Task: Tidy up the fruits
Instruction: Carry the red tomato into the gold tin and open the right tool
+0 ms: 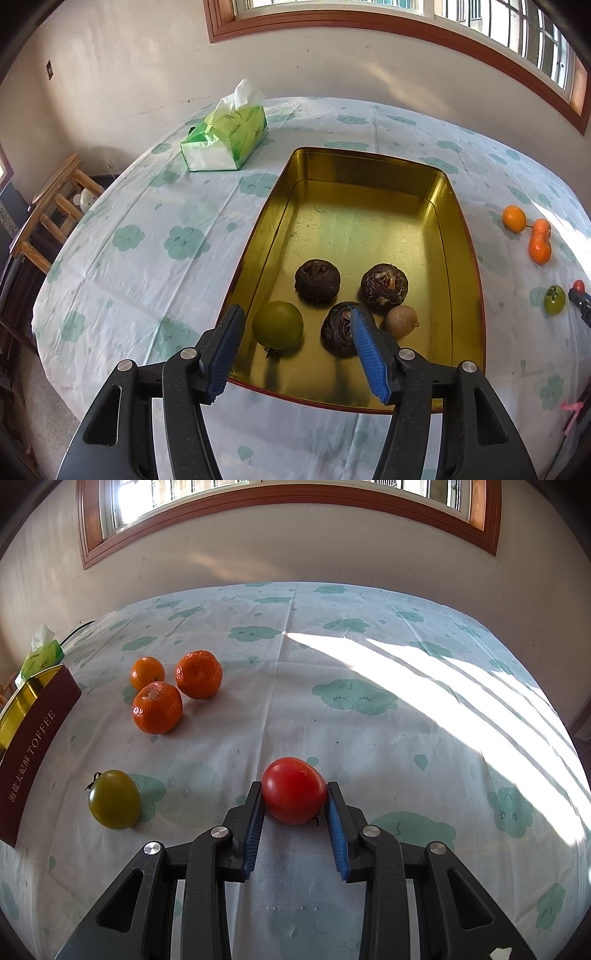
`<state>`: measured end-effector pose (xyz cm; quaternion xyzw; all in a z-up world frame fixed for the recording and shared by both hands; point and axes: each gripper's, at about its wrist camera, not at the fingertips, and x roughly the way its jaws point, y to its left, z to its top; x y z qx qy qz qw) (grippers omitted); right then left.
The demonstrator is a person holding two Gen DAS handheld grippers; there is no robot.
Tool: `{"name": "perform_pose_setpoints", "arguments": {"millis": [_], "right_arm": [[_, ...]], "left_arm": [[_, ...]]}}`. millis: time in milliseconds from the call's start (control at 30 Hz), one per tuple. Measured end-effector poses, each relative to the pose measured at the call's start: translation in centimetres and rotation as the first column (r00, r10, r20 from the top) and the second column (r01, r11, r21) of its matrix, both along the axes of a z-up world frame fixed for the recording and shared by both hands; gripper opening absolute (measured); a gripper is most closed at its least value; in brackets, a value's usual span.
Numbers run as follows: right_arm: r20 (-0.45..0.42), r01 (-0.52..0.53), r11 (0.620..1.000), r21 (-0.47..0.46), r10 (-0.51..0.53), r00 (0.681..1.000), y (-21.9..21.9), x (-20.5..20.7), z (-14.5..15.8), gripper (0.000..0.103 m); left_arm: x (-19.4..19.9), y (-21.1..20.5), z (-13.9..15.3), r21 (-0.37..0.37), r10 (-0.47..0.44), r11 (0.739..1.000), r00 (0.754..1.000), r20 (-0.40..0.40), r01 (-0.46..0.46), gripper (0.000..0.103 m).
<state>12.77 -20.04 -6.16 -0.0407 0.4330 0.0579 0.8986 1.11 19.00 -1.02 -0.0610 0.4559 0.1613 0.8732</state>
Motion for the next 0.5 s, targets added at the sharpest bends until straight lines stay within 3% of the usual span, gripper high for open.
{"name": "perform_pose_setpoints", "arguments": {"millis": [267,500], "right_arm": [[0.027,-0.021,1.0,0.019,0.02,0.999,0.6,-0.5,1.8,0.029],[0.078,-0.192,0.979,0.073,0.187,0.979,6.6,-2.4,5.5,0.029]], "left_arm": [[-1.2,-0.2,0.3,0.007,0.003,1.0,1.0,0.023,-0.003,0.068],[-2.4,0.4,1.2,-0.005,0.021,1.0,0.998,0.05,-0.021,0.07]]}}
